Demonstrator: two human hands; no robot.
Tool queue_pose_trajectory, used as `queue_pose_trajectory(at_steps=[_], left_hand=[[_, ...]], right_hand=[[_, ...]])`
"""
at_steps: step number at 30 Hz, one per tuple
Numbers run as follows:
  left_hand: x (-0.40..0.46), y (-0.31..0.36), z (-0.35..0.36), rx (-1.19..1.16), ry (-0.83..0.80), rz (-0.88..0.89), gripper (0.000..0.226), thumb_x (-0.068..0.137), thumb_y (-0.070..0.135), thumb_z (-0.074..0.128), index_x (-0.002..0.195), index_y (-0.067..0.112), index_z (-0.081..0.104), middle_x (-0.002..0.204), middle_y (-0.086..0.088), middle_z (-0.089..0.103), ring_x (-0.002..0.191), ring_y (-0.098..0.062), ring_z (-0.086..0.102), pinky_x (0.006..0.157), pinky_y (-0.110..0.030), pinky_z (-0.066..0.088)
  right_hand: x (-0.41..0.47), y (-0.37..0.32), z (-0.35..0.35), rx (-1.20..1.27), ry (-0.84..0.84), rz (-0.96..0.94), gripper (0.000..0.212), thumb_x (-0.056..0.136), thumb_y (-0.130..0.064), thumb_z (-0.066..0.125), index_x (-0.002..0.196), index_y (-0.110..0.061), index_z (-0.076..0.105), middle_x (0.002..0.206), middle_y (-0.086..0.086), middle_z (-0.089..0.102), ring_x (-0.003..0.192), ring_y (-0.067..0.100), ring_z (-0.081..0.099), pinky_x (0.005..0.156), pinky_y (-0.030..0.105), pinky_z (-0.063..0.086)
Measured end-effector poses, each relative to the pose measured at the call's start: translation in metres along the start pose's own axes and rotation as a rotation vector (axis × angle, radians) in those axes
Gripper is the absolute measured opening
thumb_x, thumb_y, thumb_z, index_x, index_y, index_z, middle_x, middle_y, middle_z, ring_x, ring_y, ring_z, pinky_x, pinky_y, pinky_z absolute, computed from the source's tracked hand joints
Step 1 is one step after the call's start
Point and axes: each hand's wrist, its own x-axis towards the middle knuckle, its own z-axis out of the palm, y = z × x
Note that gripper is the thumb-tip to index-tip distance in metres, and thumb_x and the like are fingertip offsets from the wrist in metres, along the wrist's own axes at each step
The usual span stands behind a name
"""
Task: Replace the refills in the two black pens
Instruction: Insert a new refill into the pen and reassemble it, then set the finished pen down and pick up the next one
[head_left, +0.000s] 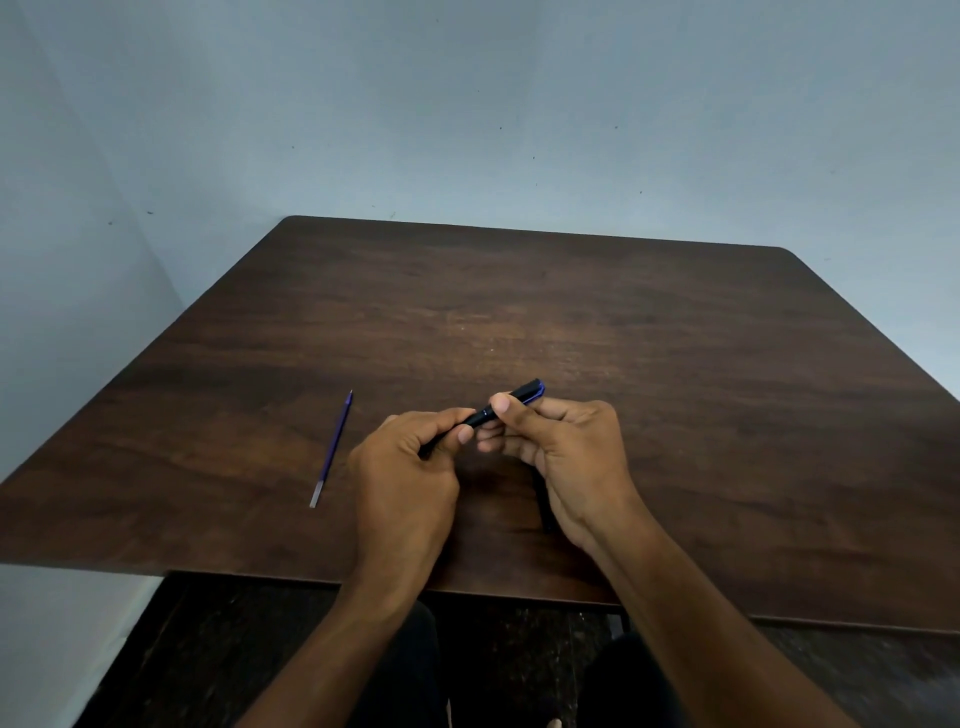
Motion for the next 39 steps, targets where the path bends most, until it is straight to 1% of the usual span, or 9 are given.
queue_pose_trajectory(at_steps=[8,11,16,20,23,27,30,36,39], left_hand=[[0.004,-0.010,0.005,-0.172,-0.084,-0.175,0.019,0.087,0.018,0.075,0.101,0.030,0.080,0.095,0.018,0.078,0.097,0.004,0.070,0.091,-0.024,0.054],[0.003,-0.010,0.006,-0.181,-0.103,-0.168,0.015,0.090,0.024,0.072,0.100,0.034,0.078,0.093,0.023,0.077,0.095,0.005,0.070,0.087,-0.022,0.056],[0.000,-0.010,0.005,-0.178,-0.190,-0.105,0.015,0.093,0.035,0.068,0.105,0.035,0.078,0.092,0.022,0.077,0.092,0.003,0.072,0.081,-0.021,0.057],[0.003,-0.006,0.007,-0.167,-0.206,-0.103,0.011,0.092,0.040,0.068,0.094,0.040,0.079,0.086,0.020,0.077,0.084,0.002,0.072,0.075,-0.022,0.056],[0.006,-0.004,0.007,-0.097,-0.265,-0.140,0.015,0.089,0.048,0.066,0.086,0.039,0.078,0.080,0.018,0.076,0.076,0.002,0.070,0.075,-0.025,0.053],[0.012,0.004,0.014,-0.063,-0.283,-0.128,0.015,0.090,0.040,0.069,0.080,0.033,0.079,0.087,0.025,0.075,0.082,0.009,0.068,0.078,-0.023,0.053],[0.018,0.014,0.027,-0.040,-0.280,-0.092,0.014,0.090,0.033,0.071,0.079,0.030,0.079,0.086,0.028,0.075,0.086,0.014,0.066,0.077,-0.014,0.052],[0.023,0.023,0.050,0.036,-0.288,-0.022,0.010,0.089,0.026,0.074,0.096,0.029,0.080,0.089,0.024,0.075,0.087,0.018,0.064,0.076,0.002,0.043],[0.021,0.024,0.056,0.083,-0.304,-0.008,0.011,0.089,0.025,0.074,0.098,0.028,0.080,0.088,0.026,0.073,0.088,0.019,0.062,0.076,0.004,0.041]], right_hand=[[0.000,-0.003,0.002,-0.035,0.031,0.011,0.012,0.085,-0.010,0.077,0.087,0.002,0.077,0.079,0.021,0.075,0.069,0.029,0.071,0.072,0.034,0.059],[-0.002,-0.003,0.006,-0.158,0.015,-0.005,0.008,0.084,-0.009,0.078,0.091,-0.004,0.079,0.076,0.013,0.077,0.064,0.016,0.066,0.065,0.026,0.055],[0.001,-0.016,0.005,-0.274,0.065,-0.022,0.006,0.084,-0.013,0.079,0.082,-0.008,0.079,0.062,0.006,0.072,0.055,0.013,0.063,0.055,0.022,0.052],[0.002,-0.033,-0.009,-0.416,0.104,-0.055,0.009,0.083,-0.017,0.080,0.075,-0.015,0.080,0.060,0.004,0.073,0.052,0.009,0.063,0.052,0.022,0.052],[0.003,-0.046,-0.027,-0.563,0.188,-0.104,0.005,0.083,-0.026,0.080,0.079,-0.024,0.079,0.058,-0.011,0.072,0.049,-0.001,0.062,0.051,0.013,0.048],[0.004,-0.055,-0.051,-0.822,0.323,-0.166,0.006,0.084,-0.027,0.079,0.086,-0.021,0.079,0.054,-0.016,0.069,0.054,0.003,0.068,0.041,0.014,0.048],[0.002,-0.053,-0.067,-0.937,0.407,-0.134,0.007,0.086,-0.024,0.077,0.085,-0.018,0.079,0.058,-0.012,0.070,0.063,0.014,0.070,0.045,0.020,0.050],[-0.006,-0.050,-0.092,-1.047,0.504,-0.082,0.023,0.086,-0.026,0.078,0.065,-0.018,0.074,0.053,-0.006,0.066,0.050,0.007,0.065,0.036,0.010,0.043],[-0.009,-0.054,-0.104,-1.112,0.551,-0.036,0.028,0.086,-0.028,0.078,0.061,-0.015,0.072,0.053,-0.004,0.065,0.041,0.009,0.061,0.039,0.021,0.051]])
